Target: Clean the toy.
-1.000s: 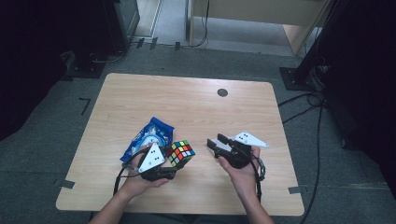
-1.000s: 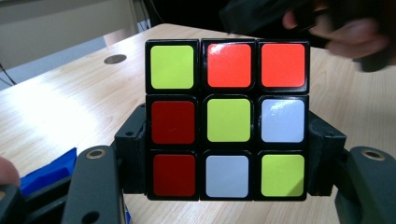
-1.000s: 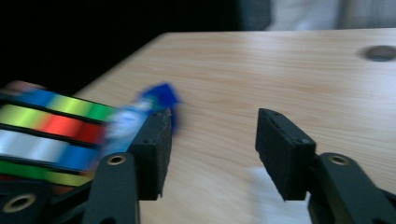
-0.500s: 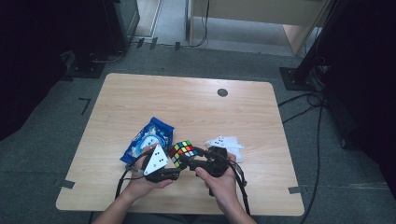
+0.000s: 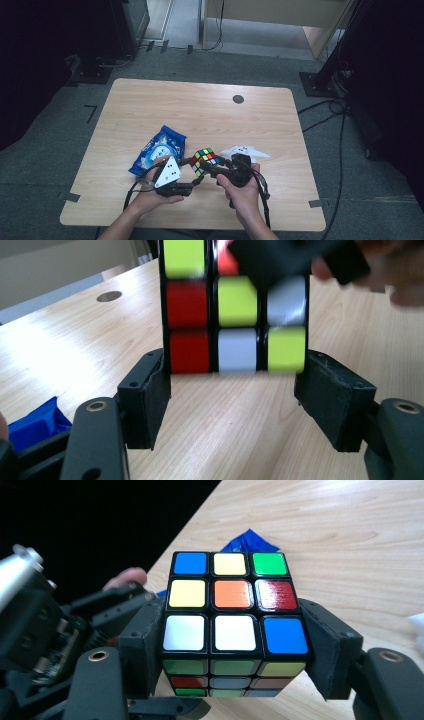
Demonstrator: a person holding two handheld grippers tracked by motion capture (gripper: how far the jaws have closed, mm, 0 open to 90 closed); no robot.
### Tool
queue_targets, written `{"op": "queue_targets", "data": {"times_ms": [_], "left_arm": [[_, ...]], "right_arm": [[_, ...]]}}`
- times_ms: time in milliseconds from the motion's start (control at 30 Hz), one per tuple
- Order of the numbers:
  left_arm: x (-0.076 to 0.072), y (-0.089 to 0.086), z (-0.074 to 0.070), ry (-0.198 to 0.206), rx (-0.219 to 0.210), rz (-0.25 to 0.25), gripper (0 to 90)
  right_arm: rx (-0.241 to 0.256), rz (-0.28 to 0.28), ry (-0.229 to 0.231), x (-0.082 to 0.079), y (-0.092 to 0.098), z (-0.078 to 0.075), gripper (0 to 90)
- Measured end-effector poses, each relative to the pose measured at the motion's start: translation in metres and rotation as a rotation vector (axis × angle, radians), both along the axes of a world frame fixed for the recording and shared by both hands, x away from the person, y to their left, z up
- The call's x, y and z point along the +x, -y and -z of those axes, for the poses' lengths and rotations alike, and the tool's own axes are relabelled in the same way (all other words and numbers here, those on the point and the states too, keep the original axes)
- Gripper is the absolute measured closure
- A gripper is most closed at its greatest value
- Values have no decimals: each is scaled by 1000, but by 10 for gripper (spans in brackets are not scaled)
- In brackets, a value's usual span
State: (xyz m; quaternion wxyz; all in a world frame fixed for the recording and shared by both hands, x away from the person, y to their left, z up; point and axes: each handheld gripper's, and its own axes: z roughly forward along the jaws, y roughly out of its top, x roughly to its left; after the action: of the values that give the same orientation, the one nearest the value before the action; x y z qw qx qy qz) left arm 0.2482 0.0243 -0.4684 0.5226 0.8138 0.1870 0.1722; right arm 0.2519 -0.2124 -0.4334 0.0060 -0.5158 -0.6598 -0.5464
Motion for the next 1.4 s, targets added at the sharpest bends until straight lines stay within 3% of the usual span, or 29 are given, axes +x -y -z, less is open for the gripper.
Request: {"op": "queue_targets", "data": {"times_ms": [200,367,600,800,933,1167,1400], "left_arm": [[2,-3,3,42,27,-52,451],[-4,0,3,94,51,-53,457],[-8,5,2,106,50,-37,390],[-6,8,3,104,62,-74,246],[-7,9,4,116,75,-76,203],[-14,13,0,144,44,-37,183],[-14,11,0,141,35,-19,256]], "right_arm": [[3,-89,-3,0,6,-7,341],[17,-105,-14,1,5,-6,340],[22,-118,-22,1,4,-6,339],[4,-145,-32,0,0,-6,340],[4,-155,-48,1,-1,-6,340],[-9,-202,-85,1,-9,-2,340],[-29,-165,-75,1,-13,0,341]]}}
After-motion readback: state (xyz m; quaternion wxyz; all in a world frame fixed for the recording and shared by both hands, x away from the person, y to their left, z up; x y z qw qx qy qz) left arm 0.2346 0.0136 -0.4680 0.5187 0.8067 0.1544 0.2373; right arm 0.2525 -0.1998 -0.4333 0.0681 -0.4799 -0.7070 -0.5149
